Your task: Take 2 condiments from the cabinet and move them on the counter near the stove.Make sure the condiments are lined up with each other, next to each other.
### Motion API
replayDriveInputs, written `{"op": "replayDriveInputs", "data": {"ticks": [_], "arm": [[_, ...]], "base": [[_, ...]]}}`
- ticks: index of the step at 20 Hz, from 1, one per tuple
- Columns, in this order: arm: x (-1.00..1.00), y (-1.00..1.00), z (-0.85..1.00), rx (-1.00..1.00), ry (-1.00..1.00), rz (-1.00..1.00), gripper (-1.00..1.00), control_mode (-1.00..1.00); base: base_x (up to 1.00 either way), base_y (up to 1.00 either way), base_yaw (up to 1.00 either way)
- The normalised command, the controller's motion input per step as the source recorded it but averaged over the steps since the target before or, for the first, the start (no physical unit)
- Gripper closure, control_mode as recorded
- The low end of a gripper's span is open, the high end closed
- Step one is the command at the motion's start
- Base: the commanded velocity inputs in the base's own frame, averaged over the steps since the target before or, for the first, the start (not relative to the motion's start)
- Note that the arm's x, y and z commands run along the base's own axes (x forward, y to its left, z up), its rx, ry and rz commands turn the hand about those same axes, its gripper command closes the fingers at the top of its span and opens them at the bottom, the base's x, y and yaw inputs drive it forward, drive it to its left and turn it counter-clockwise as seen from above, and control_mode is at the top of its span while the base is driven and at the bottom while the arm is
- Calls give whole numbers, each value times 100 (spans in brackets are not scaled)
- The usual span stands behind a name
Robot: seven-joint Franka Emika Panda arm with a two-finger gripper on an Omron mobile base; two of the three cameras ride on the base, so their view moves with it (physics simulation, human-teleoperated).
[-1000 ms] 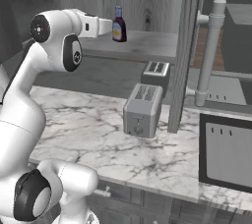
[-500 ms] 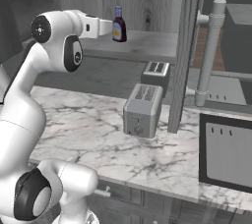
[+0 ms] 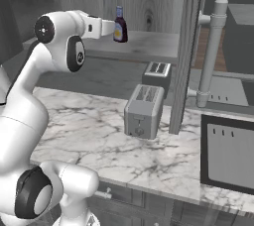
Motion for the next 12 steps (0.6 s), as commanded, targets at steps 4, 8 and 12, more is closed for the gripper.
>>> {"op": "replayDriveInputs", "data": {"ticks": [4,8,12], "arm": [[10,0,0,0,0,0,-100,-100],[6,0,0,0,0,0,-100,-100],[6,0,0,0,0,0,-100,-100]], "base": [[0,0,0],[0,0,0],[0,0,0]]}}
